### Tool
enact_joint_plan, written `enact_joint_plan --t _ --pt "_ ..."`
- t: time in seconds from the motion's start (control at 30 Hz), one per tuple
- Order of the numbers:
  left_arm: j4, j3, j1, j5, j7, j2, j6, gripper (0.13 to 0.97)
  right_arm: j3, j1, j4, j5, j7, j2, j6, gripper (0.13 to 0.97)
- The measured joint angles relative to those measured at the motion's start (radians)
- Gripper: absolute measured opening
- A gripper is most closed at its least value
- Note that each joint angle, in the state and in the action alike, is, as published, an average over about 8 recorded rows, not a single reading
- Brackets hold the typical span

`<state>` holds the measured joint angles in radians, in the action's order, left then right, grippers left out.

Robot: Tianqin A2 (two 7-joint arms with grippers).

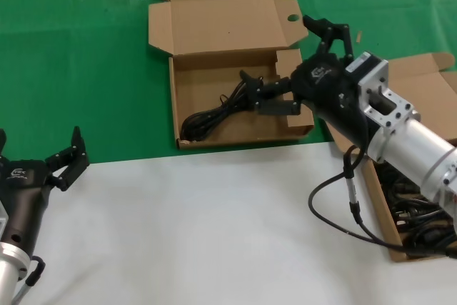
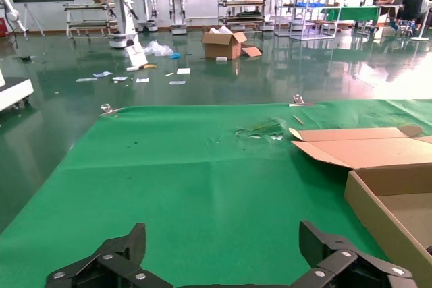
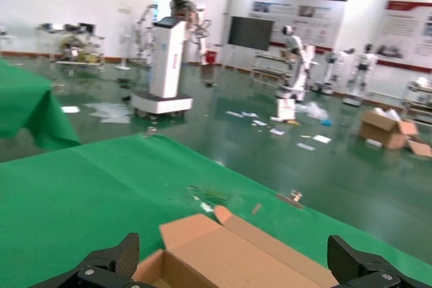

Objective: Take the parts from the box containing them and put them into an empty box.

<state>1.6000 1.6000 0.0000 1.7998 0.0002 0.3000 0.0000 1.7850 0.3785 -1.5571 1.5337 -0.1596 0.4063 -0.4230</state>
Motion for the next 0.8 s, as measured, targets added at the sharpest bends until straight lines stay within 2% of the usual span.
enact_joint_plan --t 0.1,0.4,0.8 --pt "0.000 0.000 0.000 0.000 0.000 0.000 0.000 0.760 -0.015 -0.031 -0.003 0.022 0.013 -0.009 0.034 0.966" --pt "0.000 0.000 0.000 0.000 0.000 0.000 0.000 0.892 -0.059 -0.120 -0.014 0.085 0.051 -0.034 0.135 0.966" --pt "0.000 0.000 0.000 0.000 0.000 0.000 0.000 0.960 -0.119 -0.243 -0.028 0.171 0.102 -0.068 0.272 0.966"
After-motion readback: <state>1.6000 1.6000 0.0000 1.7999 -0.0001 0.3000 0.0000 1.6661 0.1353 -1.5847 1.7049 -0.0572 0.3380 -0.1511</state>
